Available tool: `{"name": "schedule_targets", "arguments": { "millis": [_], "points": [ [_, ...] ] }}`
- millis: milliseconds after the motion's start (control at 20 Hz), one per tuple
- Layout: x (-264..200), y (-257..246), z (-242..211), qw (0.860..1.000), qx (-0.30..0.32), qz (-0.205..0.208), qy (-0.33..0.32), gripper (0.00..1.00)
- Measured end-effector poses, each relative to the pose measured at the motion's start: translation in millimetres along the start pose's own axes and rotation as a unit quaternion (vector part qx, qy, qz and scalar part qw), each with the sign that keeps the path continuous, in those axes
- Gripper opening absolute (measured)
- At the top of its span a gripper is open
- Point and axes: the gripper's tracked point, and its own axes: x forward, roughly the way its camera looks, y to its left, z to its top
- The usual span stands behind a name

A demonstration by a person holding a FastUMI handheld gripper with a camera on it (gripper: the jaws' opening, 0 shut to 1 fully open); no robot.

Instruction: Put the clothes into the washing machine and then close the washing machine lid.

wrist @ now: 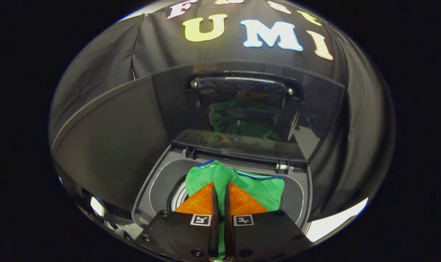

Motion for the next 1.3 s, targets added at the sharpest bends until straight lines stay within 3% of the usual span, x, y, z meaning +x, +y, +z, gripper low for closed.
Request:
{"name": "schedule_targets", "arguments": {
  "millis": [100, 300, 650, 1050, 1300],
  "points": [
    [0.7, 0.5, -0.5, 1.000, 0.008, 0.000, -0.006, 0.20],
    [-1.9, -10.4, 10.5, 0.999, 0.014, -0.020, -0.032, 0.97],
    [-24.8, -23.1, 68.3, 0.991, 0.018, -0.043, -0.128, 0.97],
    [-65.0, -30.9, 167.0, 0.959, -0.004, -0.066, -0.275, 0.97],
    [-61.1, -35.6, 214.1, 0.948, -0.003, -0.070, -0.310, 0.97]
  ]
}}
